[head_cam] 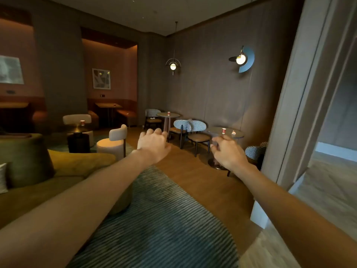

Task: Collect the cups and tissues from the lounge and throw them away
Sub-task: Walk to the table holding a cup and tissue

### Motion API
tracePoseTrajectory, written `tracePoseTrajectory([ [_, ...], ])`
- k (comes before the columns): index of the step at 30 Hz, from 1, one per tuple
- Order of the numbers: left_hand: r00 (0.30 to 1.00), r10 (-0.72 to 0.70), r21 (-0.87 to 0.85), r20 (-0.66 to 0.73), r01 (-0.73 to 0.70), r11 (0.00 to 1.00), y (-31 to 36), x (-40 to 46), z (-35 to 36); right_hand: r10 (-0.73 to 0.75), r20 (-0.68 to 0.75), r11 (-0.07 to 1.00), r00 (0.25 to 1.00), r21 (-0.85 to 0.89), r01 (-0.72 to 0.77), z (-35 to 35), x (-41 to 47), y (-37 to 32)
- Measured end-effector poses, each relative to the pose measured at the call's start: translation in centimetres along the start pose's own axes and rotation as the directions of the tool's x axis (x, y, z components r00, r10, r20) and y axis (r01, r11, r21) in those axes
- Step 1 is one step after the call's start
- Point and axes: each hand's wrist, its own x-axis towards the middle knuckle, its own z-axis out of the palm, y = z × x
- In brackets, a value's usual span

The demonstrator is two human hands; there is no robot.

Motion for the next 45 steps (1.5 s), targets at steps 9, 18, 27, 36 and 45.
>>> tracePoseTrajectory([
  [9, 0.985, 0.014, 0.001, 0.173, -0.014, 1.0, 0.4, 4.6, 10.3, 0.11, 0.203, 0.994, 0.973, 0.002, -0.113, 9.4, 2.3, 5.4],
  [18, 0.935, 0.036, -0.057, 0.352, -0.016, 0.998, 5.2, 16.7, 21.9, 0.187, 0.31, 0.977, 0.932, 0.044, -0.211, 18.9, 13.2, 16.9],
  [27, 0.897, -0.004, -0.061, 0.443, 0.035, 0.998, 5.2, 28.5, 32.0, 0.144, 0.401, 0.984, 0.905, 0.042, -0.175, 29.2, 25.1, 23.3],
  [36, 0.898, 0.006, -0.039, 0.44, 0.013, 0.999, -1.1, 43.9, 42.6, 0.139, 0.397, 0.988, 0.907, 0.011, -0.156, 42.5, 39.3, 25.6],
  [45, 0.865, 0.13, -0.08, 0.484, -0.104, 0.991, -0.8, 57.3, 55.0, 0.2, 0.354, 0.976, 0.914, 0.008, -0.216, 51.4, 49.9, 30.4],
])
